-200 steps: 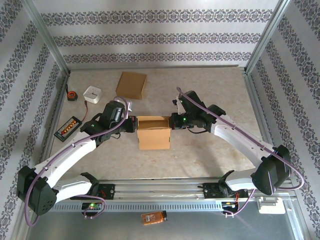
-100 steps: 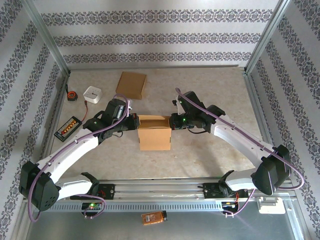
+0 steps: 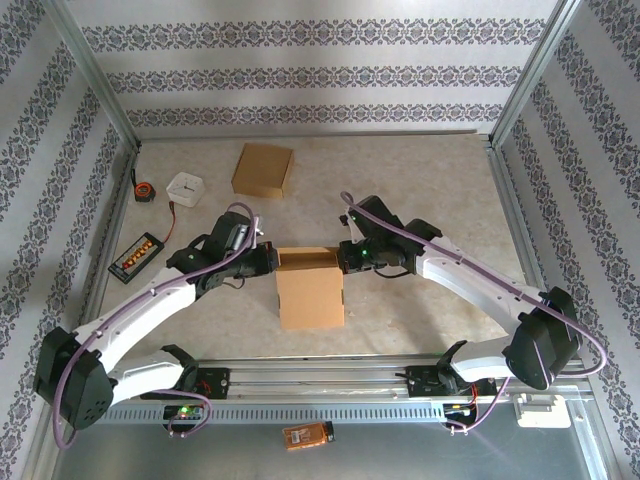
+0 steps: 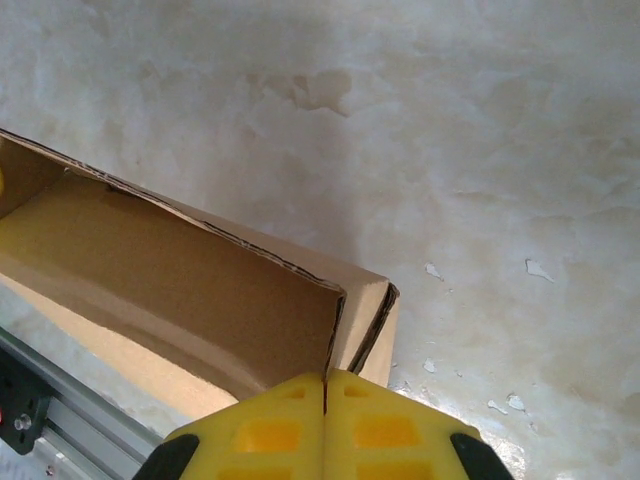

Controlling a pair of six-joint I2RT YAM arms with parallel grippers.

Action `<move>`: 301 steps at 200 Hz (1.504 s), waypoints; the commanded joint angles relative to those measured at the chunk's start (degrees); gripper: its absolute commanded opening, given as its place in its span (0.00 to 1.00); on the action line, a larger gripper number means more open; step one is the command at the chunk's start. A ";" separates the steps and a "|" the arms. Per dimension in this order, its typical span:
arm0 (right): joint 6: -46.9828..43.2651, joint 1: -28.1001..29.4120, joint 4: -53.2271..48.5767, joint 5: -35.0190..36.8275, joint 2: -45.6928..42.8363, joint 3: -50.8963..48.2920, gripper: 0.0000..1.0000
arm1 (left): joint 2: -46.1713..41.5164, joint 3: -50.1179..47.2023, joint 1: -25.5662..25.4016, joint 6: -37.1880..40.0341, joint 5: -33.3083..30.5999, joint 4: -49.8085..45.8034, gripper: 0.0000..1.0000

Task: Fold the paper box

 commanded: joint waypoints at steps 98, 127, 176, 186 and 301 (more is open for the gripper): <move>-7.84 0.95 18.13 10.28 3.92 4.74 0.08 | 3.13 3.37 -2.98 14.17 -10.06 25.23 0.00; -11.10 1.30 23.33 14.03 4.03 1.76 0.07 | 3.46 -0.09 -3.88 16.81 -12.29 29.65 0.00; -14.76 5.36 29.70 20.70 -0.61 -7.46 0.07 | 2.38 -5.96 -10.12 18.41 -16.15 30.26 0.02; -15.29 6.32 31.17 22.33 -1.33 -9.58 0.07 | 2.24 -7.09 -11.44 18.66 -18.48 29.68 0.04; -16.27 9.52 34.84 27.46 -9.02 -17.83 0.23 | -0.18 -9.73 -18.76 16.44 -27.84 27.90 0.34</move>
